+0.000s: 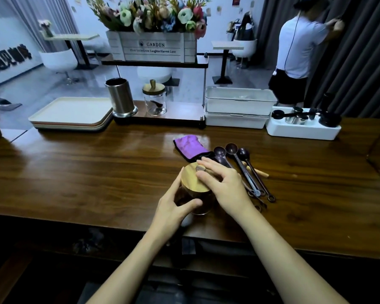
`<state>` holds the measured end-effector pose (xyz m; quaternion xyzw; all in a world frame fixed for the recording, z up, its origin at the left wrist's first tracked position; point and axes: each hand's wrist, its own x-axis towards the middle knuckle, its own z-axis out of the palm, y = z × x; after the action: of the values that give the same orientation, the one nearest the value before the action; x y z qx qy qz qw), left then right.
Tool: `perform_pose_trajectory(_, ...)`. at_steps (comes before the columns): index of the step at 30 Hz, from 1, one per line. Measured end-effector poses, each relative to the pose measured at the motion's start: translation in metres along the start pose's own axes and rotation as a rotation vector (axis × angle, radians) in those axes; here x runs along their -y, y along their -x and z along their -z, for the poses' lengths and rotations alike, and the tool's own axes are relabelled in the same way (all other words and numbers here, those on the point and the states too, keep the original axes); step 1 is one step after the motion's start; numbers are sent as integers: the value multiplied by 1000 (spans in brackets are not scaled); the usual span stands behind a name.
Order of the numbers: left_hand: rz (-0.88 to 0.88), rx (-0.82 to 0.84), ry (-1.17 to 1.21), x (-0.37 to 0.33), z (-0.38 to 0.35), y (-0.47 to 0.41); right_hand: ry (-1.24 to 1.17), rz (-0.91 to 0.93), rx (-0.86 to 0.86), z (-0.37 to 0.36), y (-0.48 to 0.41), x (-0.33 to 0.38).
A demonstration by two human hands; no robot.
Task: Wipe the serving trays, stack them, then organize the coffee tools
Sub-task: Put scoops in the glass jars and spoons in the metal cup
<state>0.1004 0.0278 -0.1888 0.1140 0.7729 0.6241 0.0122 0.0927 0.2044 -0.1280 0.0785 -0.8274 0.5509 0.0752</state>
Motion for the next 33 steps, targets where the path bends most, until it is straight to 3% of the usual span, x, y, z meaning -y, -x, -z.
perform_pose_trajectory(15, -37, -21, -37, 0, 1, -3, -66, -3, -116, -12, 0, 1)
perform_pose_trajectory(33, -31, -15, -74, 1, 2, -3, -71, 5, -98, -11, -1, 1)
